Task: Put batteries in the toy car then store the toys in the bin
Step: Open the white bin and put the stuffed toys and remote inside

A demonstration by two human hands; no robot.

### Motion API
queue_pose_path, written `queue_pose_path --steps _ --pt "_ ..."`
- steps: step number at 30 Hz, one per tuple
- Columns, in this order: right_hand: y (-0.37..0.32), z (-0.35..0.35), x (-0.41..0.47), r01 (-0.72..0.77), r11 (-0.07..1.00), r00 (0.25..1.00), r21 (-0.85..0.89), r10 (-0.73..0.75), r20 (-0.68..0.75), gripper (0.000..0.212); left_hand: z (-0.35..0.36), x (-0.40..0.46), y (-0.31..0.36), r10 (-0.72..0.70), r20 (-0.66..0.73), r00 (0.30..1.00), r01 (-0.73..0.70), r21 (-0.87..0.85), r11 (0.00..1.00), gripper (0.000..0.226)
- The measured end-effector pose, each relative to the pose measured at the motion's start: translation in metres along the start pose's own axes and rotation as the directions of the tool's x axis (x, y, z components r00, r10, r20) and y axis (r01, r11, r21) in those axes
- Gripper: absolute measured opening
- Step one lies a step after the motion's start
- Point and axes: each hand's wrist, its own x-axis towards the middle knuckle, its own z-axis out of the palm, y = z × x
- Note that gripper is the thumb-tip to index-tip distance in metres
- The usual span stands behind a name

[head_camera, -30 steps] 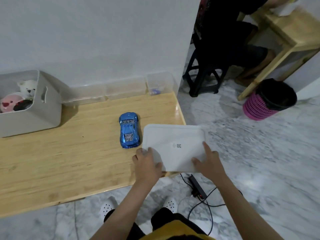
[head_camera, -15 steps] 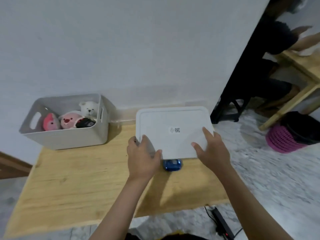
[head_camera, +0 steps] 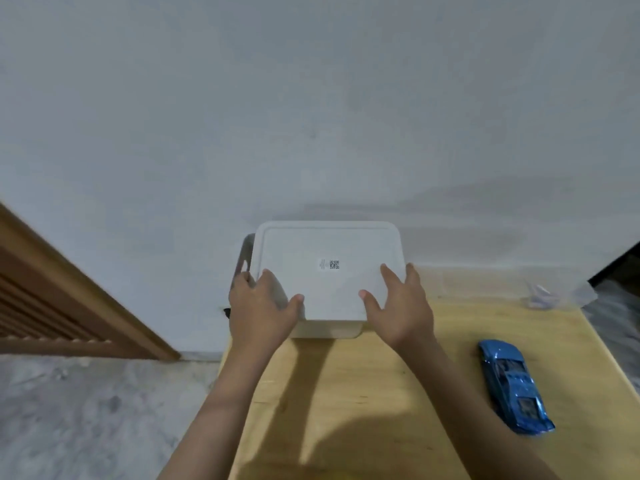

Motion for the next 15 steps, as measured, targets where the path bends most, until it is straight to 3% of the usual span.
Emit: queue_pose_path --steps 10,15 --pt "-0.045 0.052 0.028 0.045 0.988 0.999 -0.151 -0.04 0.031 0.045 -0.002 0.053 -0.044 -0.12 0.152 0.981 0.114 0.048 0.992 0.051" --pt "-0.041 0.054 0.033 -0.039 0.977 0.998 -0.208 0.047 0.034 0.055 0.005 0.048 -0.044 -0.083 0.169 0.982 0.073 0.065 0.995 0.052"
